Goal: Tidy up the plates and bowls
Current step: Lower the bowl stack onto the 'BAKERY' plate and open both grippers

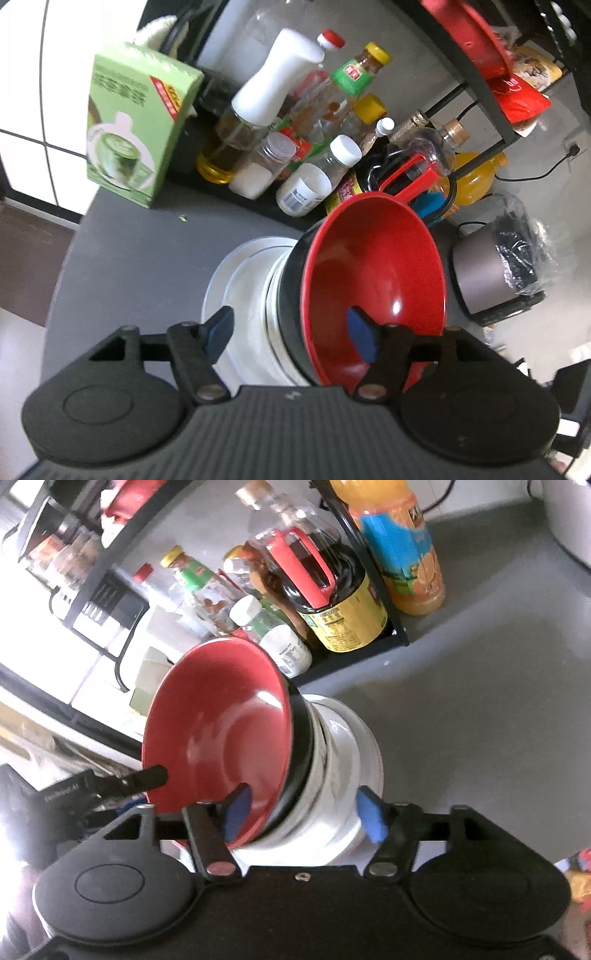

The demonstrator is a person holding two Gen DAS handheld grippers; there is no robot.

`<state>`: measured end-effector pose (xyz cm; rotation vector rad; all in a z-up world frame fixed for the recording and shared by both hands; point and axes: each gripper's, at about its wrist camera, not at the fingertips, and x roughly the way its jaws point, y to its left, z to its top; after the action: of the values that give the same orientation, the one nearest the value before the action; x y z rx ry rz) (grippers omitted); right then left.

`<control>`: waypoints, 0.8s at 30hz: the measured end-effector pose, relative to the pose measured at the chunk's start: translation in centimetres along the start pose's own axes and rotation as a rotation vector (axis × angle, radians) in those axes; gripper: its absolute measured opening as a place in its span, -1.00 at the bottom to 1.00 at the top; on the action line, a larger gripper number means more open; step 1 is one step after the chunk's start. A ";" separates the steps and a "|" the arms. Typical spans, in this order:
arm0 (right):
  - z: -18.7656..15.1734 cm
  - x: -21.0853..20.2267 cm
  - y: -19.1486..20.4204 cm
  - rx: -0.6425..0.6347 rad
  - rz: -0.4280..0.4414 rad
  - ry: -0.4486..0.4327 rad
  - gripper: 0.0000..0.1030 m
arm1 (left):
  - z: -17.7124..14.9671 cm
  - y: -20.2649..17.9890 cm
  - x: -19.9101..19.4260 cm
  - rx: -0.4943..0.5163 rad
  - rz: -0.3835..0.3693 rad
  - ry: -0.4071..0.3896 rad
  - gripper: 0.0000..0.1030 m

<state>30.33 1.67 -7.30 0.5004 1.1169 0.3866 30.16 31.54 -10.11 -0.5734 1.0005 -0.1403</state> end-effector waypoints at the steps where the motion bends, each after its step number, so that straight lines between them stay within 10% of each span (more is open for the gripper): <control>1: -0.2 -0.5 0.1 -0.025 -0.002 -0.006 0.30 | -0.5 -0.4 -0.6 0.014 0.011 -0.017 0.43; 13: -2.1 -9.6 -1.9 -0.135 -0.070 -0.153 0.96 | -7.5 -8.8 -4.6 0.208 0.154 -0.152 0.52; 24: -5.3 -15.4 -4.1 -0.181 -0.141 -0.217 1.00 | -13.5 -14.0 -8.3 0.258 0.219 -0.214 0.66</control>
<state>19.59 -8.99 0.11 0.2944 0.8920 0.2987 16.50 17.52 -2.08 -0.2354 0.8142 -0.0121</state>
